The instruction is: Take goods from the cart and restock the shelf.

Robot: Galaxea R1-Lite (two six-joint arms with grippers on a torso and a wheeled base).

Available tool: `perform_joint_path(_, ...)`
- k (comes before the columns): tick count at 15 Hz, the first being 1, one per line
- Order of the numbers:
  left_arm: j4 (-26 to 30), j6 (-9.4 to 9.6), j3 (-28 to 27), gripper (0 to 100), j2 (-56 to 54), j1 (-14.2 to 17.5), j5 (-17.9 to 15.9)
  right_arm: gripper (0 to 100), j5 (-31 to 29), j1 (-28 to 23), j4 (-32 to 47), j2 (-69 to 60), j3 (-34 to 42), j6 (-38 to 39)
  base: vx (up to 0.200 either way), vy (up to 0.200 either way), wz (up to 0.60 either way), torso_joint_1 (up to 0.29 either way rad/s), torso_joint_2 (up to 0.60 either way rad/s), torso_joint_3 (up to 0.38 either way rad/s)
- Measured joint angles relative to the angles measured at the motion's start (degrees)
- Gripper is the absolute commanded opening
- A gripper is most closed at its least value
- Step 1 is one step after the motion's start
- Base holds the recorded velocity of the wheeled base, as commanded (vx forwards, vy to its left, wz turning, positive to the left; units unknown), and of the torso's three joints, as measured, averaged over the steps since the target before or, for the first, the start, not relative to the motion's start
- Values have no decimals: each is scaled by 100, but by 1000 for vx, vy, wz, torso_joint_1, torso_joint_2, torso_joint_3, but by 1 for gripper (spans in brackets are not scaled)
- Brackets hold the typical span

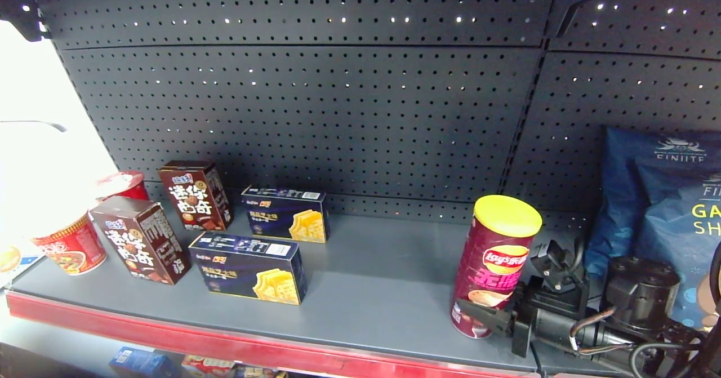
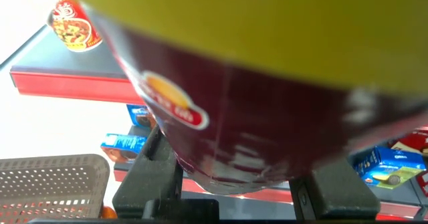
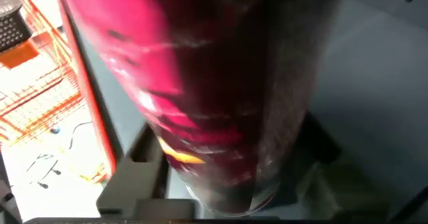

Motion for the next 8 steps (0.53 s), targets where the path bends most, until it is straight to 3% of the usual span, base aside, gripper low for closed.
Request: perform_joint_path(8,0,-5,-107,0,-30,0,-9,100,-17,-35,-260,-429,566,-4,0,0,0,0,0,0)
